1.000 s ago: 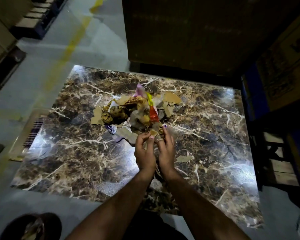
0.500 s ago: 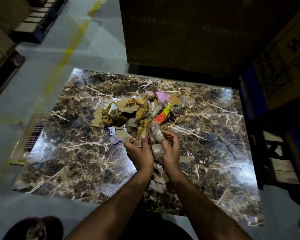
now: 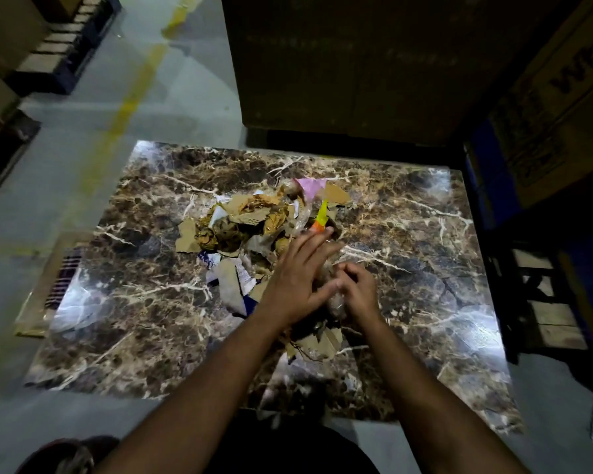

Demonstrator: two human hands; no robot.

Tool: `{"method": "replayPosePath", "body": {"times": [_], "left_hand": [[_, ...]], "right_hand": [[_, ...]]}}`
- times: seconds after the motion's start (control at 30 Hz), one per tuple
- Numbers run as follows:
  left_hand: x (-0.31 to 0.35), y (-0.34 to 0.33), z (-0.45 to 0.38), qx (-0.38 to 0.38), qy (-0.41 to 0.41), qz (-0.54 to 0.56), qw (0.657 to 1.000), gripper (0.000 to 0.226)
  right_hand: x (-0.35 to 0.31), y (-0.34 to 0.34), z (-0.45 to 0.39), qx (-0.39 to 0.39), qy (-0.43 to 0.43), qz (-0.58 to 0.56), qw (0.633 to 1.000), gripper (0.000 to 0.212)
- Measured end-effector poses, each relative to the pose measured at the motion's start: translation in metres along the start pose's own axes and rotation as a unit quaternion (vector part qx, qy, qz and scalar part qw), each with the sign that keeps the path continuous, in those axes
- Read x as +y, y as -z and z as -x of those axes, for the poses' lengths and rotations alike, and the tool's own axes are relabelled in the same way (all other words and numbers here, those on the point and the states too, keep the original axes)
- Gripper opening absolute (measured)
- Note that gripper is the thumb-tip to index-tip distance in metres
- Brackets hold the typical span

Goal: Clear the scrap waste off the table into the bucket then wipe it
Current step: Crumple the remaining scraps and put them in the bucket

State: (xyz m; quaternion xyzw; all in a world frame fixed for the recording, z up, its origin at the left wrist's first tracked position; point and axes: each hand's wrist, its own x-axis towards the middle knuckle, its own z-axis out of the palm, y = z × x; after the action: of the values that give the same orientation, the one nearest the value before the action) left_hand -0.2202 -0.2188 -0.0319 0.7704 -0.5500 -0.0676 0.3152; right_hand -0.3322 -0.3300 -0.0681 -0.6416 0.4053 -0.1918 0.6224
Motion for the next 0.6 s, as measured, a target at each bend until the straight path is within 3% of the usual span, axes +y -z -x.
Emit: {"method": "replayPosePath", "body": {"times": [0.1,0.4,0.53,0.6], "left_hand": [[-0.013,0.0,-0.017,-0.078,0.081,0.078,0.991,0.062],[-0.003,-0.021,-0.024,-0.024,0.153,0.154,0.976,0.057],[0.02,-0.021,-0.031,-0.01,0.193,0.299,0.935,0.083],[0.032,-0.024,-0.033,-0.024,0.193,0.331,0.923,0.093]], "right_hand": [[-0.014,0.006,-0.001,-0.022,0.025,-0.006,0.999,0.011],[-0.04,0.012,-0.01,0.028,-0.1,-0.209,0.972,0.013],[-0.031,0.011,-0.023,0.095,-0.217,-0.295,0.925,0.047],[-0.027,0.008,-0.03,0.139,-0.256,-0.335,0.896,0.048]]}}
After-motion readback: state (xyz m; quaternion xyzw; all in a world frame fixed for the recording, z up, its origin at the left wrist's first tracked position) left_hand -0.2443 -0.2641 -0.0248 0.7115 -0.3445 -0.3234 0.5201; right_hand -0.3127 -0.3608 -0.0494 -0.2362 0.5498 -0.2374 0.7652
